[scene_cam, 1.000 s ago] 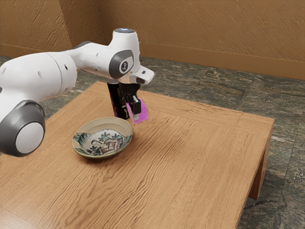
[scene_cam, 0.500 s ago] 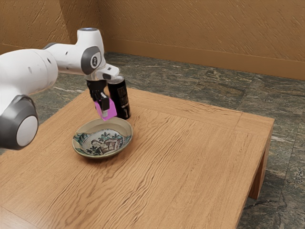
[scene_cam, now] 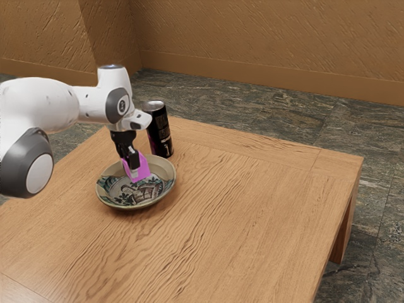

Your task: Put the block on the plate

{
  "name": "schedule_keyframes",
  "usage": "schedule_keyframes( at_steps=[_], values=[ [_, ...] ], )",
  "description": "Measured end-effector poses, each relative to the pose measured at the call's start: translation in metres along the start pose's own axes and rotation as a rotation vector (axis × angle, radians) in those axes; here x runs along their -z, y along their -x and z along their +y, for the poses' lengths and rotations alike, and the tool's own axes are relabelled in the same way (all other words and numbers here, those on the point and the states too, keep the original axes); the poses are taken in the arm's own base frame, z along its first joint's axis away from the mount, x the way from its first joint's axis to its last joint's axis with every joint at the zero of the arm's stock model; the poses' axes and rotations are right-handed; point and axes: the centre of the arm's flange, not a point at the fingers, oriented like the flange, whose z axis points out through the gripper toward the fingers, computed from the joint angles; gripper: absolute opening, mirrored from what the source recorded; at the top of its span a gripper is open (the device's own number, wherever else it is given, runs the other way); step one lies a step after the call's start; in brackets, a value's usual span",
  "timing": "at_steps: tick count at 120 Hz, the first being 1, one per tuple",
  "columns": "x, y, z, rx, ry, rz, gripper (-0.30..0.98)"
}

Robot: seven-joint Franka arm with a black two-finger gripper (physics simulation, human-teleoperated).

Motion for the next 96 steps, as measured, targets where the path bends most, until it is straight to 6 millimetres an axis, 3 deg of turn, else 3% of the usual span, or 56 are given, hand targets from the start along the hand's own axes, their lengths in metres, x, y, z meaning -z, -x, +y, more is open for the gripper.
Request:
schedule_keyframes(
  at_steps=[40,60,72,96],
  values=[
    [-0.025,0.002,-0.012,-0.004,0.004,-0.001,0.41],
    [-0.029,0.000,-0.010,-0.021,0.003,-0.004,0.55],
    [-0.027,0.000,-0.010,-0.027,0.000,-0.001,0.60],
    [0.000,0.001,-0.008,-0.044,-0.020,0.033,0.65]
  ],
)
